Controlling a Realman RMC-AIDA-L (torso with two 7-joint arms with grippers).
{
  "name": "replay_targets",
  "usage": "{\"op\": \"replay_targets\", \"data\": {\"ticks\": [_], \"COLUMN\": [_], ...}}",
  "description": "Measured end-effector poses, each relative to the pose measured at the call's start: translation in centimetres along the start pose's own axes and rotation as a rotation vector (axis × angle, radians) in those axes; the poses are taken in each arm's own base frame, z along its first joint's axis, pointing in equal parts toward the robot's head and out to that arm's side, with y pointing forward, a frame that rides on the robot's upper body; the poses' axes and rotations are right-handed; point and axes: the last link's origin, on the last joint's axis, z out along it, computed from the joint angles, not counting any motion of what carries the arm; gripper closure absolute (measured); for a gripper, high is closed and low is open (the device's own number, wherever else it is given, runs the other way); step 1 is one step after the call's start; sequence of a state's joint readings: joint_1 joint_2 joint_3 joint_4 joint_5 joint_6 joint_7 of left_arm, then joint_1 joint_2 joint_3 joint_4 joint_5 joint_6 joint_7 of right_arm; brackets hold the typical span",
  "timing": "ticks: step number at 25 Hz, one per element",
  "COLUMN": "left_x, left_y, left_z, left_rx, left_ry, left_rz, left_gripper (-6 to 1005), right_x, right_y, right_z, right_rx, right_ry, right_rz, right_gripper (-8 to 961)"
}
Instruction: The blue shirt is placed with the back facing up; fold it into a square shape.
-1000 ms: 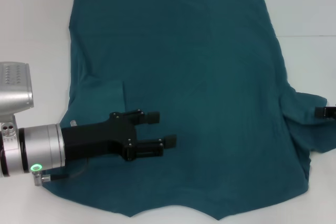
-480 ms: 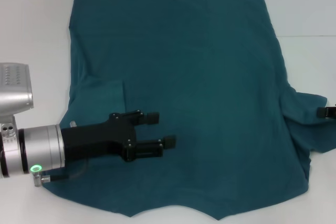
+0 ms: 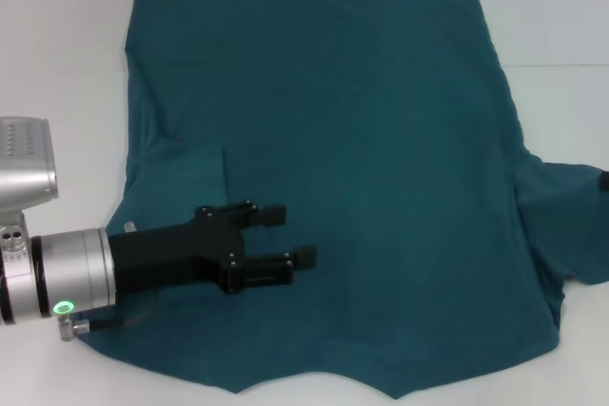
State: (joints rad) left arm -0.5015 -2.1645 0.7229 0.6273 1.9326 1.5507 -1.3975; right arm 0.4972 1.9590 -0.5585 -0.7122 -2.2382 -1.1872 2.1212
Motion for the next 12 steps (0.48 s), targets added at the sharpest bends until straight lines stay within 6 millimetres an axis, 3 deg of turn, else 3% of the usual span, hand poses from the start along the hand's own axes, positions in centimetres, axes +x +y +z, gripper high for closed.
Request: {"op": "replay_targets", "data": {"ticks": [12], "left_x": [0.0], "left_y": [-0.1], "left_z": [-0.2], "left_rx": [0.010], "left_ry": [0.010], "left_rz": [-0.012], "left_gripper": [166], "right_x": [-3.1], "right_y": [0.6], "right_z": [0.7], "right_rx": [0.031], "right_ry": [-0.051], "right_rz": [-0.063], "right_gripper": [951]}}
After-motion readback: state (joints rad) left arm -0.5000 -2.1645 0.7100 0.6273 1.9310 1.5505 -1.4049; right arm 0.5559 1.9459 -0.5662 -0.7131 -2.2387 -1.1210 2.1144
